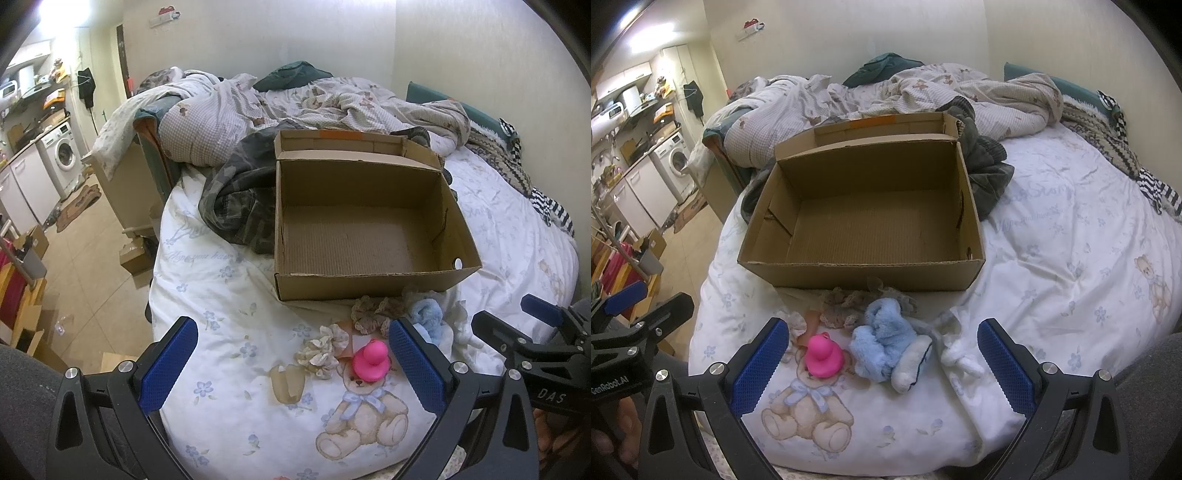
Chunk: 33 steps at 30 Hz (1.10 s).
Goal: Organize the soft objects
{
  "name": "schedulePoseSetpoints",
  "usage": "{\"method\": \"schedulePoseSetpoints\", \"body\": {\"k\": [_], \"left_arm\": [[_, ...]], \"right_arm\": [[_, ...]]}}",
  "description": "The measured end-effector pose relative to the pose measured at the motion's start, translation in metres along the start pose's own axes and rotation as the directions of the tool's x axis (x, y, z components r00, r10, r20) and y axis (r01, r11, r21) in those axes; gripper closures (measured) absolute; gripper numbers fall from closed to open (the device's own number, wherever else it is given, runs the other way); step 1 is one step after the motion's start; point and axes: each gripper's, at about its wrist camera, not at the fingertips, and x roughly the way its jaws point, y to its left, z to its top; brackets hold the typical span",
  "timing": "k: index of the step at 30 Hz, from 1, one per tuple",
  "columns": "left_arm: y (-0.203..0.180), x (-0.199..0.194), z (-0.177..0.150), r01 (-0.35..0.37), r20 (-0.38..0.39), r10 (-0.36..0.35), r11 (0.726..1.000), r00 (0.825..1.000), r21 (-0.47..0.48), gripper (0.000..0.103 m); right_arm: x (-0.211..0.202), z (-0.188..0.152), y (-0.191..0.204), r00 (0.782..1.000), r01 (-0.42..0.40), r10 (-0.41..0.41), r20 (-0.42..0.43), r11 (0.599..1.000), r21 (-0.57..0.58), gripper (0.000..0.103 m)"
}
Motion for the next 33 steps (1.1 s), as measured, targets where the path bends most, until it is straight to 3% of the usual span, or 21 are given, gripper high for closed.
{"method": "schedulePoseSetpoints", "body": {"k": [12, 19, 25, 29, 33], "left_arm": [[0.000, 0.002, 0.005, 0.020, -0.027, -0.021, 1.000, 0.999, -0.003, 0.000], [0.008, 0.015, 0.021, 0.004, -0.096, -0.005, 1.000, 0.995, -0.013, 0.000], [0.025, 0.041, 0.030, -0.028, -0.204, 0.022, 0.999, 0.979, -0.027, 0.000], [0.043, 0.075, 0.022, -0.006, -0.345, -0.033, 0.994, 0.938, -0.113, 0.000], [0.049, 0.110, 0.000, -0.008, -0.482, -0.071, 0.987, 0.873, -0.160, 0.005]], "right_arm": [[-0.001, 0.003, -0.002, 1.000, 0.007, -0.007, -0.016, 1.000, 0.012, 0.000], [-0.004, 0.018, -0.006, 0.998, -0.030, 0.030, -0.055, 0.999, 0.011, 0.000], [0.005, 0.039, -0.021, 0.981, -0.109, 0.119, -0.154, 0.991, 0.077, 0.000], [0.020, 0.048, -0.034, 0.957, -0.141, 0.168, -0.237, 0.982, 0.127, 0.000], [0.037, 0.048, -0.041, 0.932, -0.158, 0.198, -0.305, 0.976, 0.150, 0.000]]}}
